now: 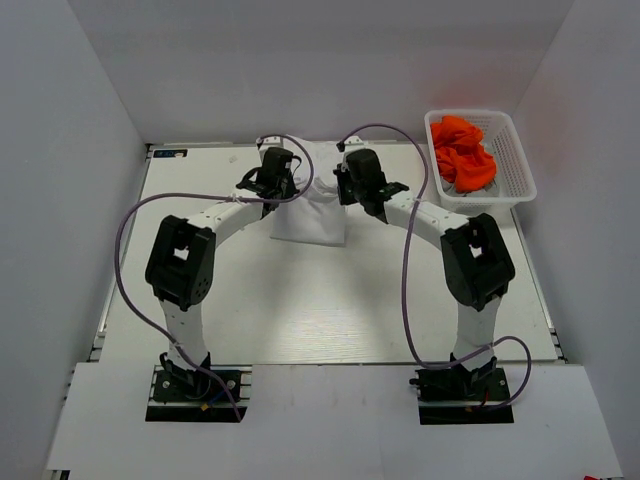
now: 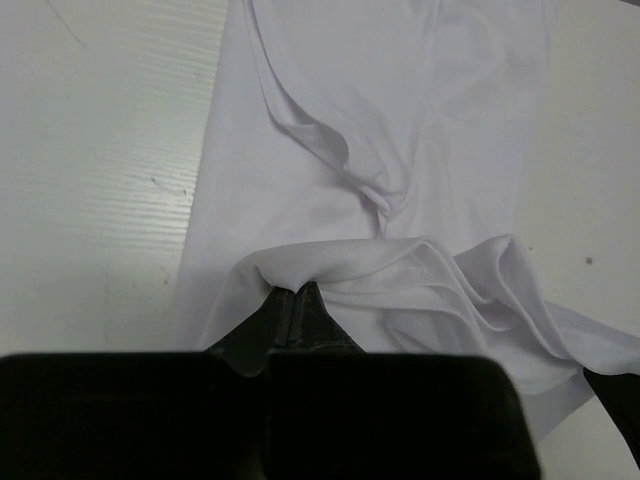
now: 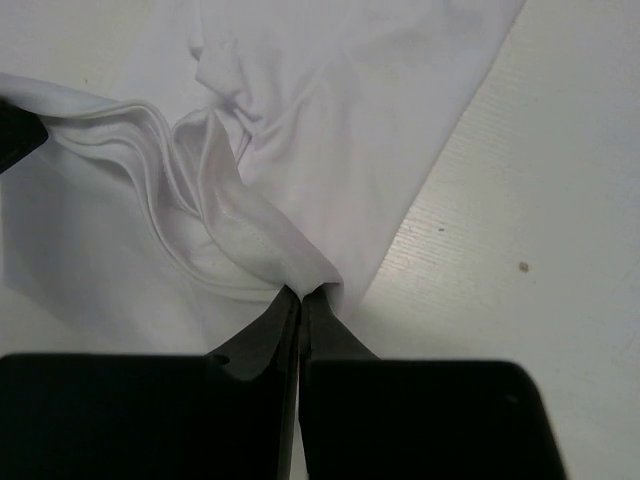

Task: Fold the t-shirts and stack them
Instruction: Fold the folded rectangular tshirt in 1/3 of the way

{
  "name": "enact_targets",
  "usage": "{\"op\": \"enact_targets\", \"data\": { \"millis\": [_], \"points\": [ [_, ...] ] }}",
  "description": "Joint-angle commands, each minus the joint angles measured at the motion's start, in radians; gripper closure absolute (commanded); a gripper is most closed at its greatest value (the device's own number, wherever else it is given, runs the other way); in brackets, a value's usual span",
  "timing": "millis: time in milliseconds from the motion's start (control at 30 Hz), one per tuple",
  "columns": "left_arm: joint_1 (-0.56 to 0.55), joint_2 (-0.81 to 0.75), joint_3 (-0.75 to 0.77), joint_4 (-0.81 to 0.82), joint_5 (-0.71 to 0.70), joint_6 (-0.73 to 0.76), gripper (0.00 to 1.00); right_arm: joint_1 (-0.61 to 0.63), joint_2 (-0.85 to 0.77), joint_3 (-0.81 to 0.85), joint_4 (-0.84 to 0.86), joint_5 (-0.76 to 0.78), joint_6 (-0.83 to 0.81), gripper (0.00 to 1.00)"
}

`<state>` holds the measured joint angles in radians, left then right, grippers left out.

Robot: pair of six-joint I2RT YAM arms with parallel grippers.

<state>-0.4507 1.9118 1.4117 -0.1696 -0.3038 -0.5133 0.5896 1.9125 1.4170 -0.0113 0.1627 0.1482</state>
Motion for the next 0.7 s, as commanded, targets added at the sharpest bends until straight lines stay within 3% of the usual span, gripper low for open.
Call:
{"op": "enact_targets", "data": {
  "millis": [0,400,433,467,500,533,567,600,667],
  "points": [
    [0.017,0.027,0.064,0.005,-0.017,0.018,1.00,-0.019,0.055,0.088,-0.030,-0.072,-0.027,1.00],
    [0.044,0.165,0.164,0.027,0.022,-0.010,0.97,-0.088,0.218,0.217,-0.039,-0.120,0.008,1.00],
    [0.044,0.165,0.164,0.038,0.034,-0.010,0.86,-0.094,0.229,0.229,-0.041,-0.105,0.025,0.92],
    [0.044,0.174,0.164,0.038,0.044,-0.010,0.68,-0.102,0.233,0.232,-0.039,-0.106,0.030,0.74],
    [0.053,0.174,0.164,0.048,0.045,-0.001,0.29,-0.108,0.241,0.234,-0.035,-0.106,0.034,0.51],
    [0.053,0.174,0.174,0.048,0.034,-0.001,0.17,-0.114,0.247,0.237,-0.023,-0.107,0.039,0.10],
    [0.053,0.174,0.188,0.029,0.023,-0.010,0.14,-0.117,0.252,0.240,-0.018,-0.112,0.027,0.10],
    [0.053,0.174,0.205,0.012,0.011,-0.010,0.04,-0.122,0.250,0.243,-0.024,-0.115,0.021,0.10],
    [0.063,0.152,0.214,-0.039,-0.015,-0.022,0.00,-0.125,0.235,0.254,-0.050,-0.121,0.017,0.10]
  ]
}}
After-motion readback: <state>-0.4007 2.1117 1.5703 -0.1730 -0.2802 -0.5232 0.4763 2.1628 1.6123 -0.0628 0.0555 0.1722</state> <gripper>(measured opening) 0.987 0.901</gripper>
